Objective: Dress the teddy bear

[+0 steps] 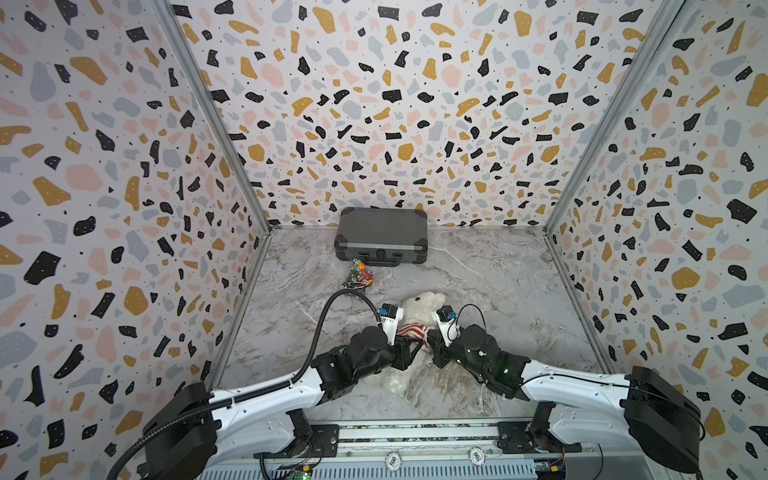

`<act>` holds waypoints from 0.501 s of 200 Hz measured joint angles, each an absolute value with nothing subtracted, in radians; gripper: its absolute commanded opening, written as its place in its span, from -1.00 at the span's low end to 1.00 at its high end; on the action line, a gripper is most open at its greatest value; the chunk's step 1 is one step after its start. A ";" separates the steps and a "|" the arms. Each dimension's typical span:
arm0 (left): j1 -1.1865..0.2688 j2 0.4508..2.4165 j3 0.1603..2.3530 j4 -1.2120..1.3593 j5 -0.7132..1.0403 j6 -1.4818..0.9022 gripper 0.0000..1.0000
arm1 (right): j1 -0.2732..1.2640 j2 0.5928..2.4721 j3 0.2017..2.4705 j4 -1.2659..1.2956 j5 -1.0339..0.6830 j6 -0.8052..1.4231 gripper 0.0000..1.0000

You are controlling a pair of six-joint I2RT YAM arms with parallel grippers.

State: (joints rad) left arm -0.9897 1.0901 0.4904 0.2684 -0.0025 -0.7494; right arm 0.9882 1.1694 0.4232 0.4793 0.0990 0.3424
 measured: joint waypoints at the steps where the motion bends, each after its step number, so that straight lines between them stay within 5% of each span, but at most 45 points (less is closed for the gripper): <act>1: -0.990 1.090 0.490 0.270 -0.004 -0.751 -0.41 | 0.989 1.169 0.423 0.479 0.099 0.343 -1.00; 39: -0.990 1.111 0.490 0.282 -0.024 -0.765 -0.85 | 0.991 1.169 0.418 0.487 0.104 0.350 -1.00; 100: -0.982 1.058 0.471 0.252 -0.061 -0.771 -1.00 | 0.992 1.169 0.414 0.495 0.109 0.350 -1.00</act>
